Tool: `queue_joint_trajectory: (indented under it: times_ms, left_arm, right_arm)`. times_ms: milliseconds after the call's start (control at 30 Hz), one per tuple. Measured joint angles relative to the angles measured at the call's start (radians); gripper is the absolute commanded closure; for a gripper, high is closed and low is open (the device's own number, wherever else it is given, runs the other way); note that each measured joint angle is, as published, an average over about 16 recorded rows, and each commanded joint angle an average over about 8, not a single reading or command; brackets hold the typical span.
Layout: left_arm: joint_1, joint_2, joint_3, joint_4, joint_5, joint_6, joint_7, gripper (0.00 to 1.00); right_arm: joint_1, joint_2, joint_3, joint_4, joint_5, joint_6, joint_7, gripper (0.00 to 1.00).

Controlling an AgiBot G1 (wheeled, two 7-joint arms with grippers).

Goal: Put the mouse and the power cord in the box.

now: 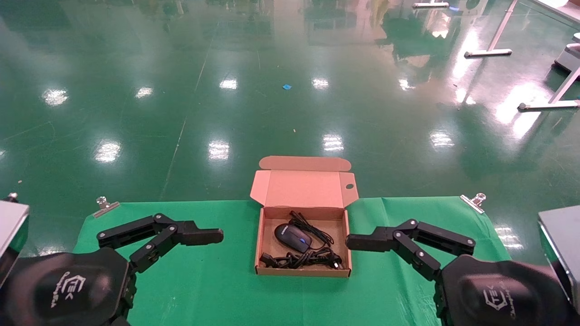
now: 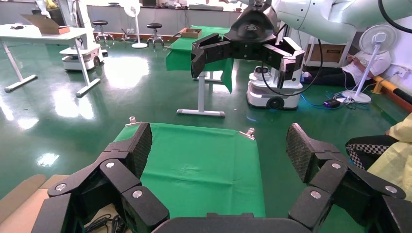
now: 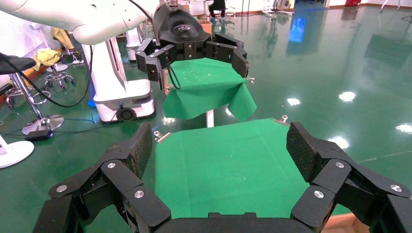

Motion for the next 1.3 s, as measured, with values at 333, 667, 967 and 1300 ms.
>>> queue_joint_trajectory:
  times_ms: [333, 667, 967, 1300]
  left_arm:
    - [-0.006, 0.011, 0.008, 0.011, 0.013, -0.01, 0.003, 0.0]
    - [-0.008, 0.016, 0.012, 0.016, 0.02, -0.014, 0.005, 0.0]
    - [-0.009, 0.018, 0.013, 0.018, 0.022, -0.016, 0.006, 0.0]
    - [-0.01, 0.019, 0.014, 0.019, 0.024, -0.017, 0.006, 0.0]
  right_arm:
    - [0.011, -0.002, -0.004, -0.015, -0.011, 0.002, -0.005, 0.0]
    - [0.016, -0.002, -0.006, -0.022, -0.016, 0.002, -0.007, 0.0]
    - [0.018, -0.003, -0.007, -0.024, -0.018, 0.003, -0.008, 0.0]
    - [0.018, -0.003, -0.007, -0.026, -0.019, 0.003, -0.009, 0.0]
